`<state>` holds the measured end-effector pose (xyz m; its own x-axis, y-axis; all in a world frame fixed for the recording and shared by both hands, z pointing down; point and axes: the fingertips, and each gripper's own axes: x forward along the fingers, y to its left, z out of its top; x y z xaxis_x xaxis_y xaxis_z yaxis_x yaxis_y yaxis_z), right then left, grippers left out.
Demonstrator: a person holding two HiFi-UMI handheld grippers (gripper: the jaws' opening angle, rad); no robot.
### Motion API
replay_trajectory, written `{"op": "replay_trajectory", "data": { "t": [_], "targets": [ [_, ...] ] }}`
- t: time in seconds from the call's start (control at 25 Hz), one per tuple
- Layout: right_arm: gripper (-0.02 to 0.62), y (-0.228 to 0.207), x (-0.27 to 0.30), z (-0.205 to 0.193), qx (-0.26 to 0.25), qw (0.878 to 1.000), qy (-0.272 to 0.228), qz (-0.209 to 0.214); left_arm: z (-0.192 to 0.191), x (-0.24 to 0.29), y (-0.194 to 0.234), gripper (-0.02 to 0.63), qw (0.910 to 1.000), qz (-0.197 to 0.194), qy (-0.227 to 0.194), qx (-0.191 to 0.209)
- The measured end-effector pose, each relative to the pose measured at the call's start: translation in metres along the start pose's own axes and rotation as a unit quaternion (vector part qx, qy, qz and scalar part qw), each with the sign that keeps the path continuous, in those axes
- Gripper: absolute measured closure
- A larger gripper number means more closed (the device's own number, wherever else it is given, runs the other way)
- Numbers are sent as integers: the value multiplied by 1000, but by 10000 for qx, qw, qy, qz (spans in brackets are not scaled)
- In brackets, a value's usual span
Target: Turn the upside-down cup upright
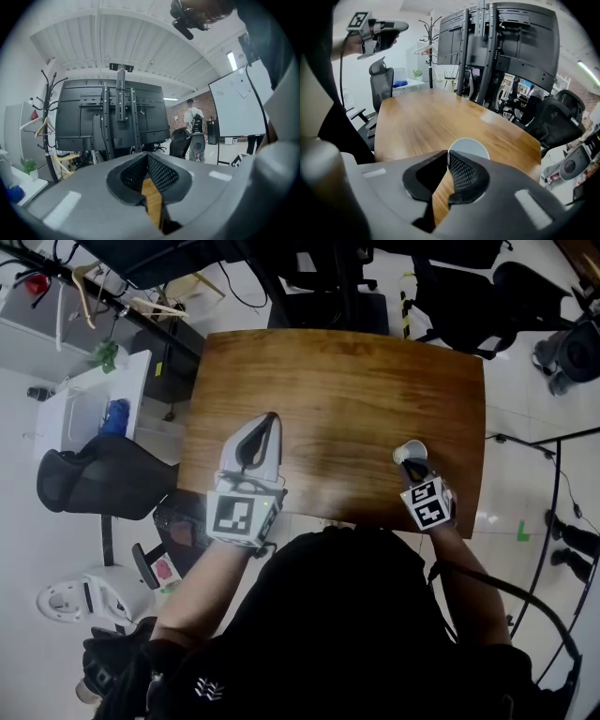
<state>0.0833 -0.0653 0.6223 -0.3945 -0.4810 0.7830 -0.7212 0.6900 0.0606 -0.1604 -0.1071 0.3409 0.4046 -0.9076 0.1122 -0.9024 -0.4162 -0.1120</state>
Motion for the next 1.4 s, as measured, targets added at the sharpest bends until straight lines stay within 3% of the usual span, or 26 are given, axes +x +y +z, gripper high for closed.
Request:
{"op": "replay_trajectory", "data": {
  "t": [0.4, 0.56, 0.68, 0.76, 0.88, 0.96, 1.04, 1.2, 1.4],
  "targets": [
    [542, 10, 1, 22, 361, 9974, -620, 36, -3, -10, 15, 606, 9999, 98, 40, -9],
    [544, 16, -20, 37, 640, 9883, -1366, 211, -8, -4, 11, 606, 10000, -41, 57, -53],
    [588, 1, -50, 47, 1144, 9682, -2223, -9, -18, 5, -8, 606, 9995, -264, 101, -123],
    [594, -23, -68, 49, 1901, 9423, -2749, -214, -24, 13, -25, 606, 9985, -505, 108, -185],
    [594, -51, -86, 49, 3063, 8948, -3249, -58, -25, 28, -45, 606, 9961, -821, 53, -312],
    [595, -61, -95, 47, 3389, 8777, -3388, -21, -23, 39, -55, 606, 9947, -970, 30, -347],
    [595, -65, -105, 46, 3374, 8756, -3452, -136, -24, 48, -65, 606, 9933, -1092, 50, -361],
    [595, -61, -118, 43, 3092, 8861, -3424, -440, -25, 55, -77, 606, 9912, -1261, 51, -397],
    [595, -62, -129, 36, 3079, 8863, -3408, -586, -27, 56, -64, 606, 9928, -1047, 75, -572]
  ]
}}
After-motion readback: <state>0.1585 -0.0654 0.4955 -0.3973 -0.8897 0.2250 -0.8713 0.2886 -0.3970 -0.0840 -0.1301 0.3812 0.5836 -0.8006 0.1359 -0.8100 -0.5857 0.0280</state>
